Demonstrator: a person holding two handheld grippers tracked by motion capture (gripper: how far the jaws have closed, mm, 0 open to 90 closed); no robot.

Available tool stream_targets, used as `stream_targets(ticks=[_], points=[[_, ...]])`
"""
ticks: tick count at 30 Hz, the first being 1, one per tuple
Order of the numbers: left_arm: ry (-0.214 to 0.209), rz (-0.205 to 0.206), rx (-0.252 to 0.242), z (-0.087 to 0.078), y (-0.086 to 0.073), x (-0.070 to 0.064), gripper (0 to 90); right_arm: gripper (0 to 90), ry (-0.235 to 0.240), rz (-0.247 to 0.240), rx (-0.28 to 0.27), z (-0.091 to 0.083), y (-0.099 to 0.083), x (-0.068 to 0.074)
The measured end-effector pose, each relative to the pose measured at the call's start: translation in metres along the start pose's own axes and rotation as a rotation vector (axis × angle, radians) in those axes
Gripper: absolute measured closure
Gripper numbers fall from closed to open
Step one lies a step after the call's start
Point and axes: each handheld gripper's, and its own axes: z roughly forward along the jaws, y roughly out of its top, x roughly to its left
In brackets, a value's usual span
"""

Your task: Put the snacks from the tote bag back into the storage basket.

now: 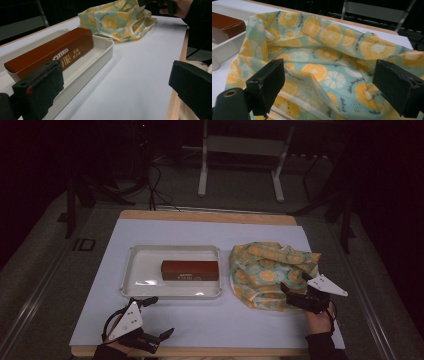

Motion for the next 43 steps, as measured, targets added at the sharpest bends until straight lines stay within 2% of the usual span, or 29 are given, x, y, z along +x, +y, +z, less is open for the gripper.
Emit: stream_targets(ticks=[9, 27, 43], points=[[-0.005, 0.001, -0.001, 0.000, 0.000, -0.001, 0.0, 10.9, -0.014, 0.022, -0.018, -0.012, -0.011, -0.002], [-0.008, 0.007, -0.002, 0.000, 0.001, -0.001, 0.0, 10.9, -0.030, 0.025, -0.049, -0.013, -0.012, -0.002], [-0.009, 0.010, 0.000, 0.001, 0.001, -0.002, 0.0, 11.0, -0.015, 0.028, -0.078, -0.014, -0.012, -0.005]])
